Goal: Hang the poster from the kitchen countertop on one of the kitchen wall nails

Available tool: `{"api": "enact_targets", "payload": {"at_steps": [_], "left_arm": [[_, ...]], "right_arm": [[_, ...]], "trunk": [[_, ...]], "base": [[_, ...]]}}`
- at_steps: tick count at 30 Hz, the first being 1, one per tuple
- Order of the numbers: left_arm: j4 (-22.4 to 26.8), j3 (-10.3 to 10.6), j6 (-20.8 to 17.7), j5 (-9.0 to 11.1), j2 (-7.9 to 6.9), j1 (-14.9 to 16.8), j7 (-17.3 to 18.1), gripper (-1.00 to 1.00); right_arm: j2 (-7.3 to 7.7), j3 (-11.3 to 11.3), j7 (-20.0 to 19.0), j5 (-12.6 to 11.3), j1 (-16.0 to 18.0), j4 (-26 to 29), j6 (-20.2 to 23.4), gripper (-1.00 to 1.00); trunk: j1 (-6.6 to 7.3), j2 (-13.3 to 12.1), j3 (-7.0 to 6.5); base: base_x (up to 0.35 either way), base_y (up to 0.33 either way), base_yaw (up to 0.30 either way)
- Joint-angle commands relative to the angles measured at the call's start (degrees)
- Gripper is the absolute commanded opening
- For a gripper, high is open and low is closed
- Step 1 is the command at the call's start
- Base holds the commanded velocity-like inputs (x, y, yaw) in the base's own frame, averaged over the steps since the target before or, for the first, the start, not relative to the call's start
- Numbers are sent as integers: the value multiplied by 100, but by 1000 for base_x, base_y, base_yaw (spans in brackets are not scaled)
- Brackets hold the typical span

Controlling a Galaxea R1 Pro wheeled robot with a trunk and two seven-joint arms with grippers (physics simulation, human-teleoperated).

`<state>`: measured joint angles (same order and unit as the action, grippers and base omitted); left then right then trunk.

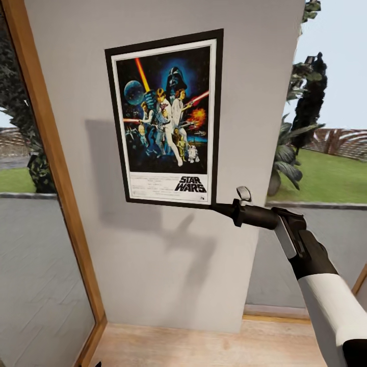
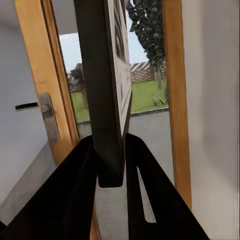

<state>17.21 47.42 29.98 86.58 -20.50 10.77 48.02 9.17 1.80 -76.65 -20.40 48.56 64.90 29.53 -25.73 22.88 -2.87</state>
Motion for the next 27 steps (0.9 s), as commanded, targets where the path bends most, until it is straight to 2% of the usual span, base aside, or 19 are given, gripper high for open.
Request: {"api": "enact_targets", "payload": {"at_steps": [1,14,27], "left_arm": [[1,48,17,61,-2,4,15,100],[1,48,20,61,-6,4,15,100],[1,48,24,61,-2,4,15,100]], "right_arm": [[6,14,-8,-52,3,-4,76,-100],[6,14,-8,-53,4,-7,71,-100],[-2,14,-8,-126,3,-5,70,-100]], "trunk": [[-6,4,2],[-6,4,2],[-6,4,2]], "base": [[334,0,0],[311,0,0],[35,0,0]]}}
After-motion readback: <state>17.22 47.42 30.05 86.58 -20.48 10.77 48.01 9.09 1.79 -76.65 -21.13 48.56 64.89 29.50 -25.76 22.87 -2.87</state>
